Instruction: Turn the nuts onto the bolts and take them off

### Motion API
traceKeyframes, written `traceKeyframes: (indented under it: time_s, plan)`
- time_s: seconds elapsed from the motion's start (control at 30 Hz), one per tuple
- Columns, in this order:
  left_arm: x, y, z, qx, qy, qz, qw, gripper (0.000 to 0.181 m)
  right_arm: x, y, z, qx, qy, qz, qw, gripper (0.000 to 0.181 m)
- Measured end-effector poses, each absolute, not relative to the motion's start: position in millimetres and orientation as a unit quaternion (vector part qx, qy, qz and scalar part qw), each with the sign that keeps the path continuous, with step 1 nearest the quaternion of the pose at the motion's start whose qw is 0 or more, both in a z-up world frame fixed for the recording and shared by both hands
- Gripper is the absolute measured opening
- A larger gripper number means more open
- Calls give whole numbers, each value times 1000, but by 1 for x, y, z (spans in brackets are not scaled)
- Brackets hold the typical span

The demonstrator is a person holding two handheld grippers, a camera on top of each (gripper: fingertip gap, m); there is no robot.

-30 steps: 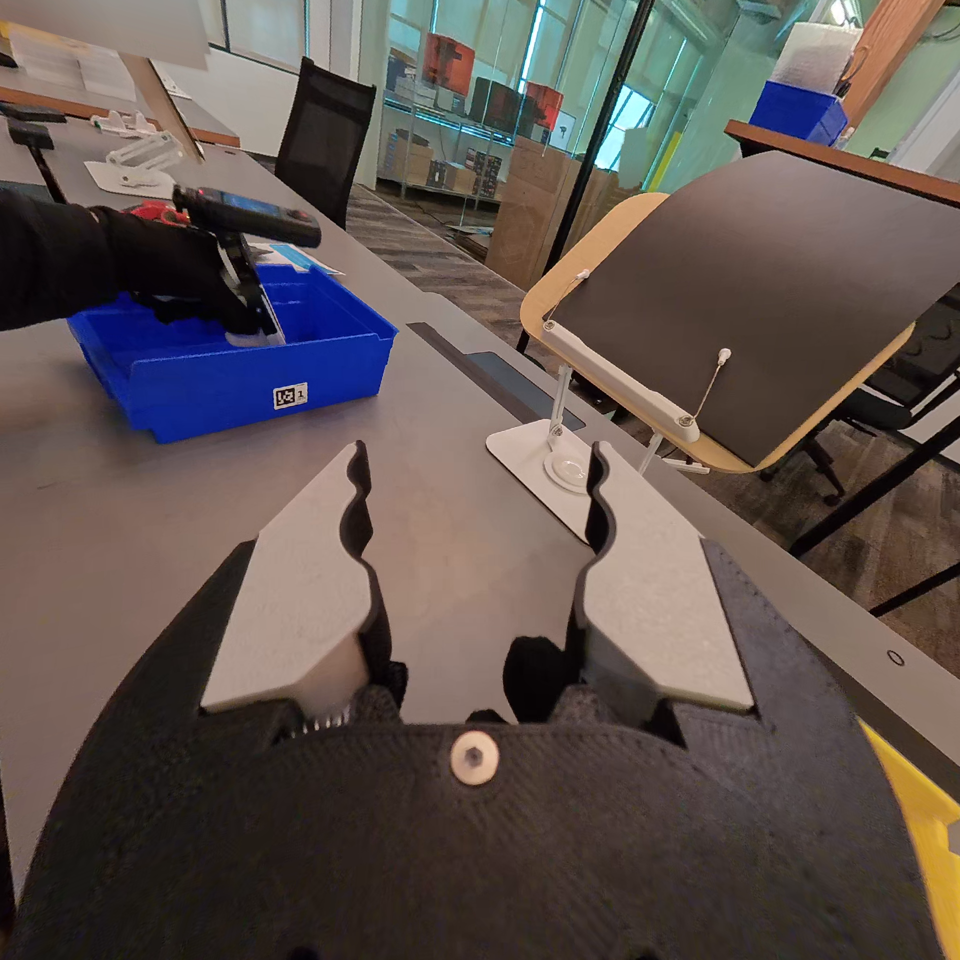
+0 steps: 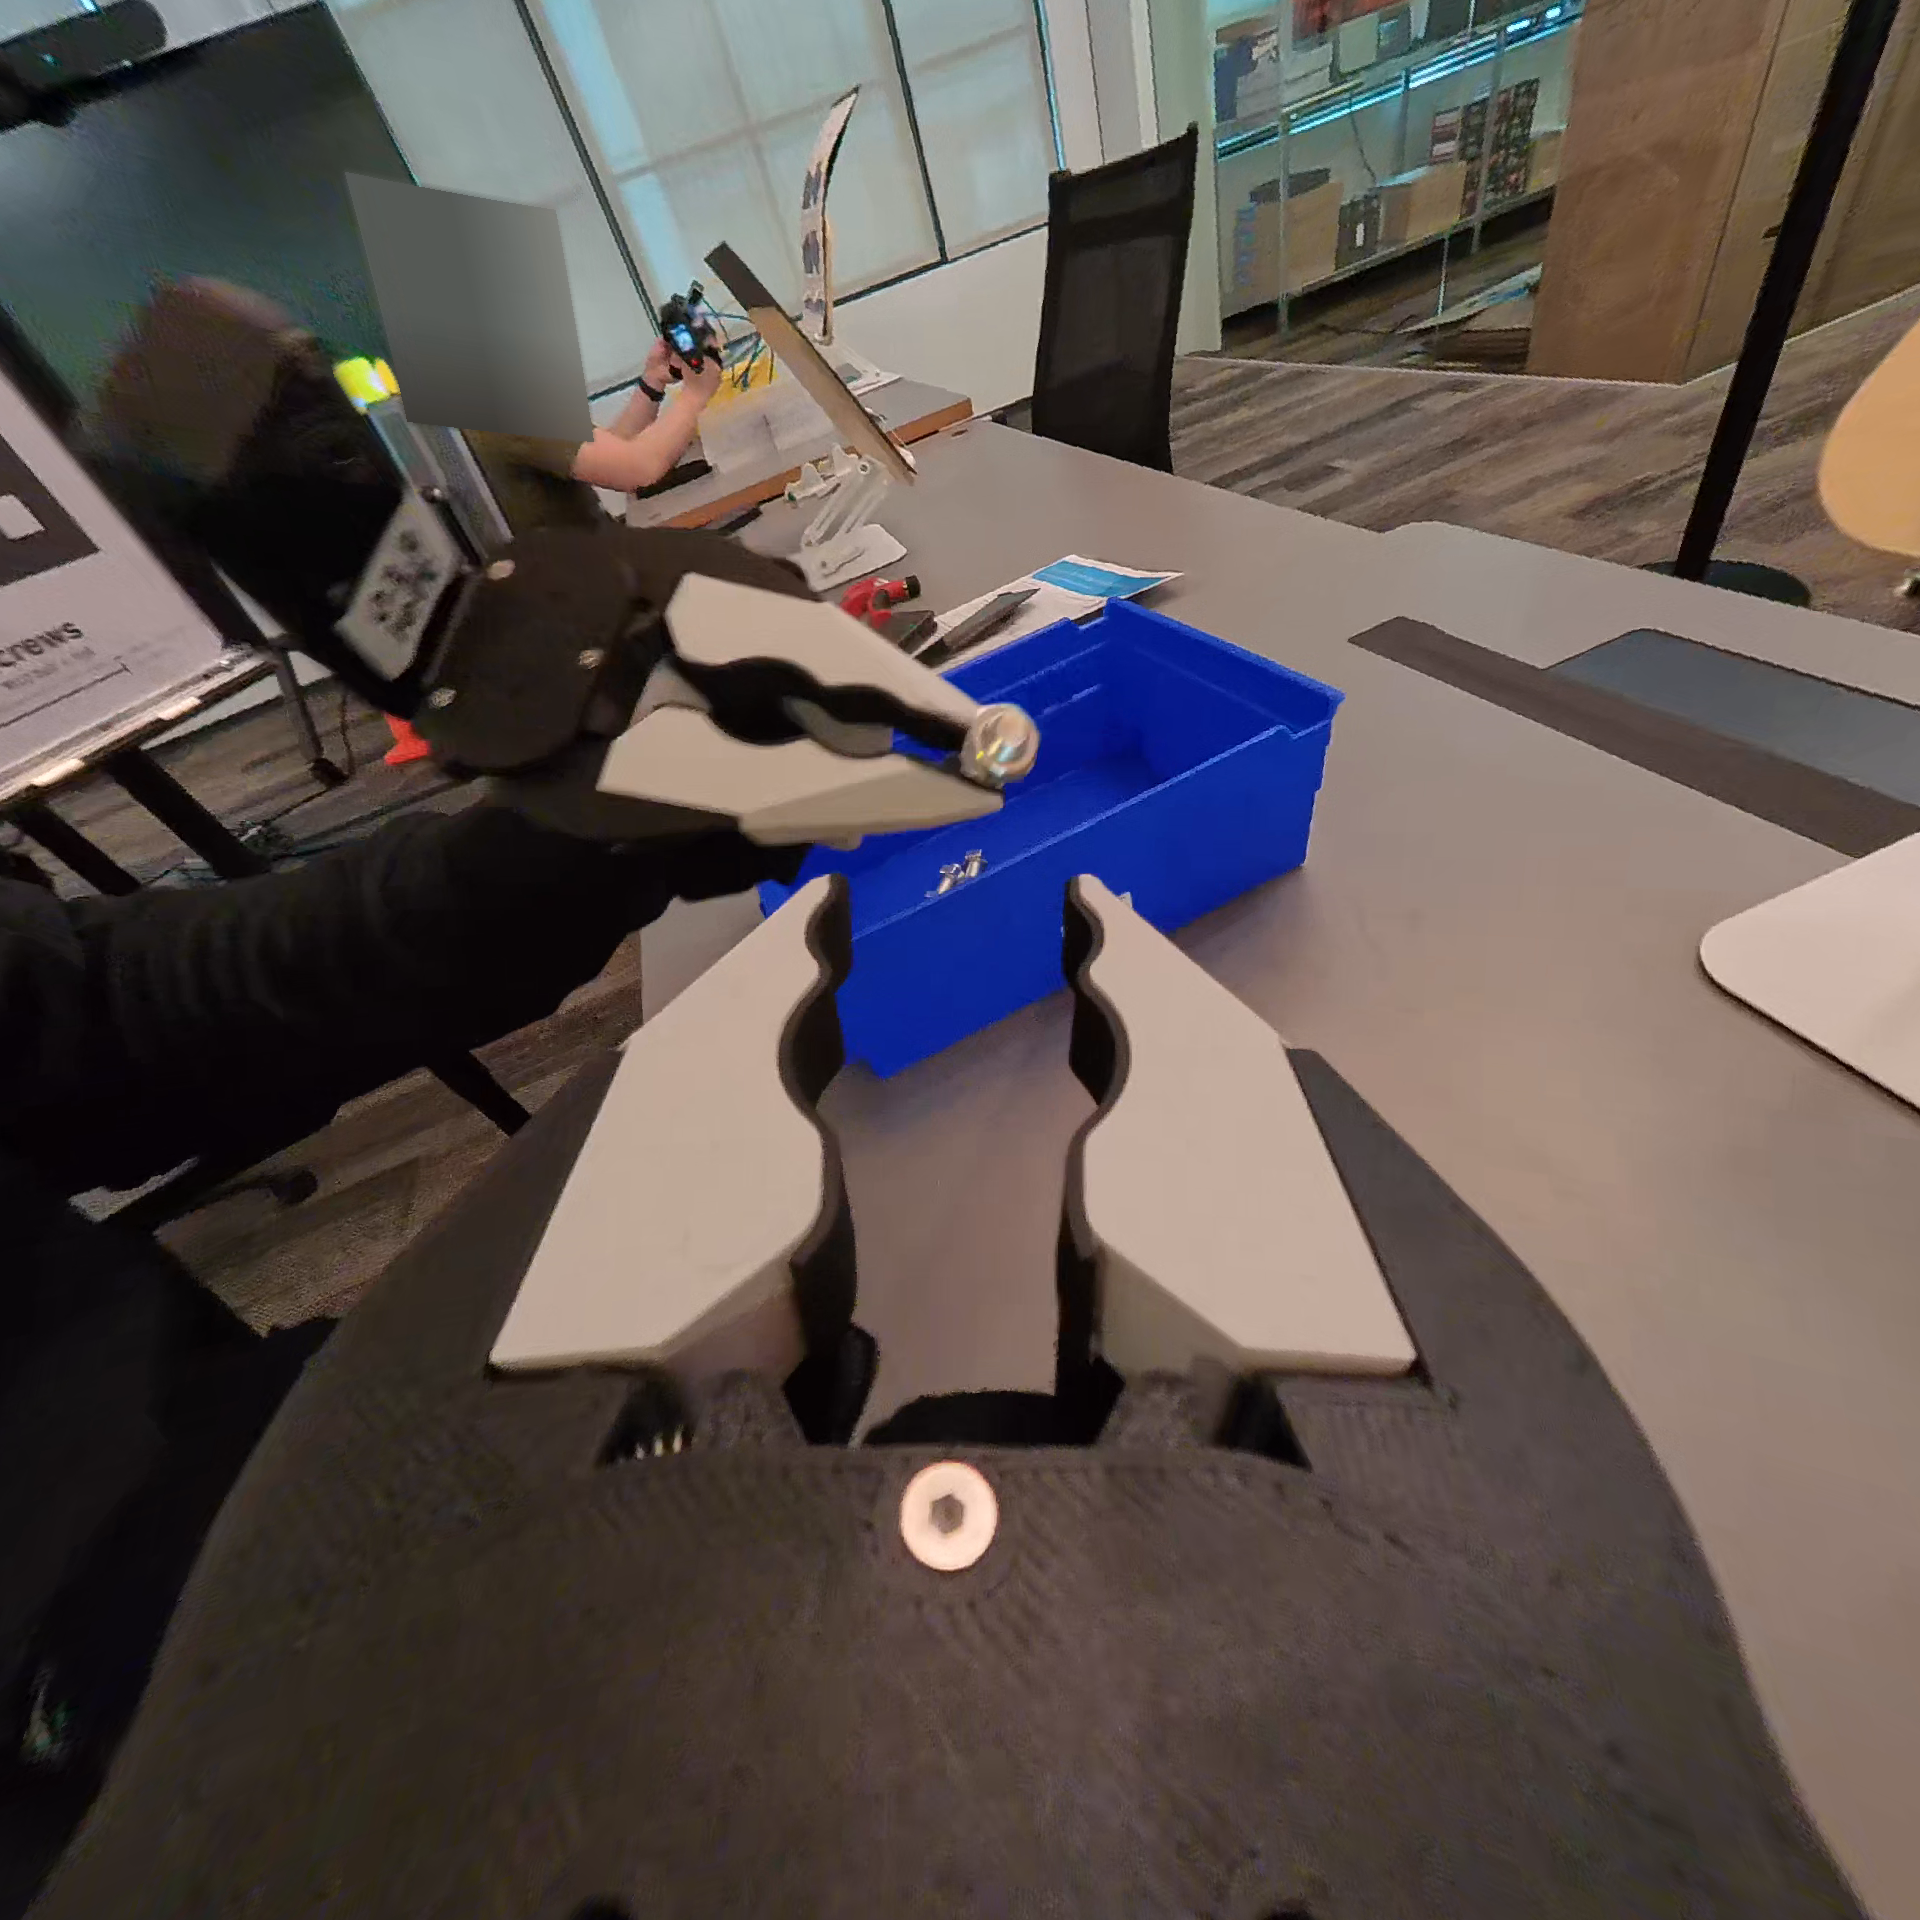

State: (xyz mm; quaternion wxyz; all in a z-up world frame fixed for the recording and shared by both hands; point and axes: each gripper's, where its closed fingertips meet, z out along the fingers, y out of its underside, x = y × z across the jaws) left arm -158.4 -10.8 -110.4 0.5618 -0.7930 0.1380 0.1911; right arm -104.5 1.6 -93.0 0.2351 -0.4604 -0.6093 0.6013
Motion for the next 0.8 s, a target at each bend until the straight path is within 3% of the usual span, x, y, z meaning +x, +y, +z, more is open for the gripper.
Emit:
traceKeyframes:
  time_s: [0.17, 0.37, 0.63, 0.8]
  plan:
    - [-116, -9, -116, -775, 201, 198, 565, 8, -116, -15, -103, -473, -584, 623, 216, 41]
    - [-104, -9, -128, -772, 219, 208, 559, 8, -112, -24, -117, -480, -574, 635, 192, 17]
    - [-102, -8, -134, -779, 209, 179, 564, 8, -111, -21, -123, -477, -578, 631, 200, 17]
    - [-106, -6, -145, -800, 158, 119, 566, 36, -108, -8, -132, -478, -593, 610, 220, 16]
